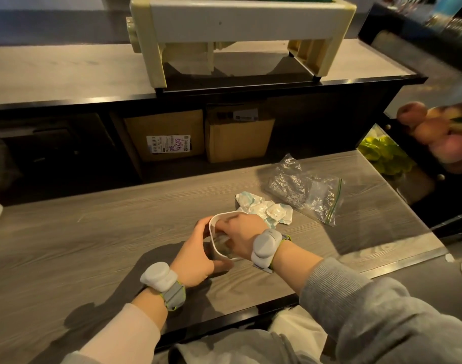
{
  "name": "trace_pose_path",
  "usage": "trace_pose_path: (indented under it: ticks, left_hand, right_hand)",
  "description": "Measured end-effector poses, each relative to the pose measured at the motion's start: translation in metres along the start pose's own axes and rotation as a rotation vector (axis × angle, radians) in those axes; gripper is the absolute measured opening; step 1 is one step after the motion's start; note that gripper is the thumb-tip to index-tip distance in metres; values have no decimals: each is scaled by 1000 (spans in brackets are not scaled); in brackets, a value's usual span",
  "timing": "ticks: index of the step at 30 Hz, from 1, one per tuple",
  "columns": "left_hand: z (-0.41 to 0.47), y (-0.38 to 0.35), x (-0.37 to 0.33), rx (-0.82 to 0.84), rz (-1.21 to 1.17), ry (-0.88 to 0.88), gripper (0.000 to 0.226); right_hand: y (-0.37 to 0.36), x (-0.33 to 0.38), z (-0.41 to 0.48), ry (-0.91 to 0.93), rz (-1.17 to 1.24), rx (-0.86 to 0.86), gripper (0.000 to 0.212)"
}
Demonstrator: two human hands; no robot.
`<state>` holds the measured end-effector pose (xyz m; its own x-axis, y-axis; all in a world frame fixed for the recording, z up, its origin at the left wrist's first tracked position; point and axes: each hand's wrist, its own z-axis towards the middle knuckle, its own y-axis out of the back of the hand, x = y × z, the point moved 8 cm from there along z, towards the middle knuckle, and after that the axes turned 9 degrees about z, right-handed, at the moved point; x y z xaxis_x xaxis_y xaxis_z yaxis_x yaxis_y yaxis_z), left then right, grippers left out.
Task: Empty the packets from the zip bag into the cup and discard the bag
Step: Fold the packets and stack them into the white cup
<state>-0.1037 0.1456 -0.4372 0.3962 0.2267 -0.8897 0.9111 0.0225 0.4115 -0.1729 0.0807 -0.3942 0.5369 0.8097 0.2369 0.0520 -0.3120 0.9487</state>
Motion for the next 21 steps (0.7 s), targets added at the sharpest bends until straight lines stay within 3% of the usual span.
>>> trace_pose_path:
  ticks: [3,6,10,14,18,21]
  left_hand:
    - [-1,4,1,-15,-26,6,95]
    - [-1,8,6,-31,-50,24,98]
    - [-1,24,14,-83,-25,47,99]
    - [-1,52,23,-208,60,56,98]
    - [-2,80,39,-358,94,122,100]
    - [-1,96,53,-448,134,185,102]
  right_hand:
    - [8,-1,1,0,15,-45,28]
    - [20,-6,-1,-16,185,-124,28]
    - [50,-19,-11,-15,502,-387,20]
    - [60,-47,-19,-117,650,-554,15]
    - [43,-75,-24,-247,669,-537,13]
    - [15,-91,-20,-346,586,-395,18]
